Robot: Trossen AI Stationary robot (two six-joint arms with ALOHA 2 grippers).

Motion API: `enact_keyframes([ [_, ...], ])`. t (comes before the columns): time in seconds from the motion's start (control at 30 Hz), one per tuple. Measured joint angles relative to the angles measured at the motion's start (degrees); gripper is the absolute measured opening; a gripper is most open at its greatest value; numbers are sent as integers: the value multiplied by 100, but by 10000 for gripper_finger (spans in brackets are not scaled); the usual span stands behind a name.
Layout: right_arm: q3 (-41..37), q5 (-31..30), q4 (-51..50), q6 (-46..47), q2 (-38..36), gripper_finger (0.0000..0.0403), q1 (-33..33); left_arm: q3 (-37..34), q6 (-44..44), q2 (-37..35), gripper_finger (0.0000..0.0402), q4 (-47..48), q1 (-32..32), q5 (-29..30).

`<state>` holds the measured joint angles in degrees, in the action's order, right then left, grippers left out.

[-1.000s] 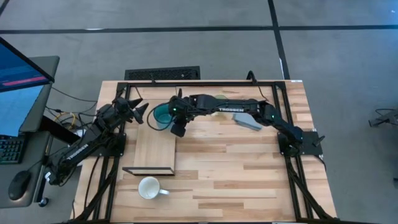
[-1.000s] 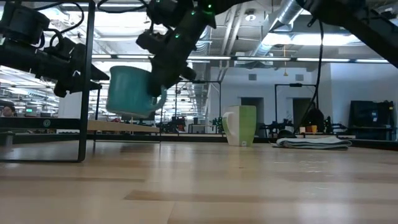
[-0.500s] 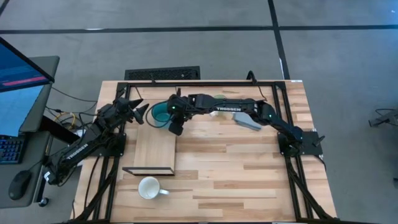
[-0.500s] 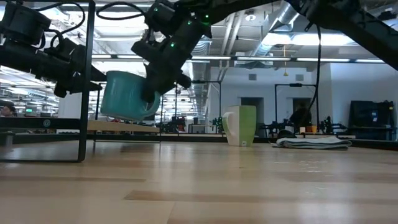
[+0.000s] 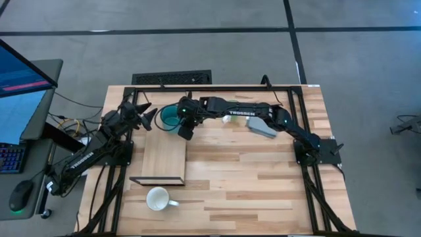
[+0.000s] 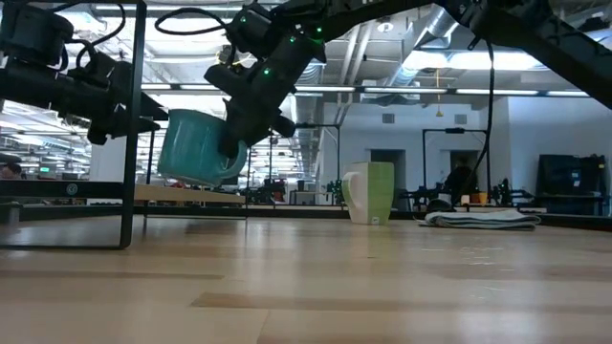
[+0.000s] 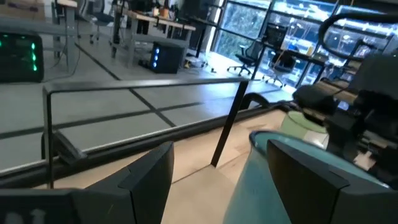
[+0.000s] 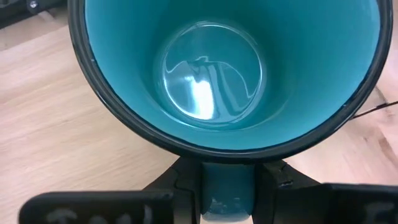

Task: Stack small to large cups/mugs on shelf
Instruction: Put the blue mug on the shelf

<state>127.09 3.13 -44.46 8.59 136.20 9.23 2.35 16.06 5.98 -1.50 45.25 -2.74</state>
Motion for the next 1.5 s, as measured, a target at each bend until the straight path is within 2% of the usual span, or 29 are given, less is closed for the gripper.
enact_keyframes([
  [0.13, -2, 8, 1, -1, 0, 98, -9, 4, 29, 0, 248, -348, 0, -8],
  [0.33, -2, 19, -1, 1, 0, 98, 26, 183, 120, 0, 248, -840, 0, -316],
  [0.73, -4, 21, 51, 1, 0, 98, 57, 1176, -444, -2, 248, 29, 0, -352],
  [1.0, -7, 8, 145, 1, 0, 98, 109, 1191, -445, 0, 248, 617, 0, -352],
  [1.5, -7, -1, 315, -566, 0, 98, 253, 1193, -441, 0, 248, 639, 0, -453],
])
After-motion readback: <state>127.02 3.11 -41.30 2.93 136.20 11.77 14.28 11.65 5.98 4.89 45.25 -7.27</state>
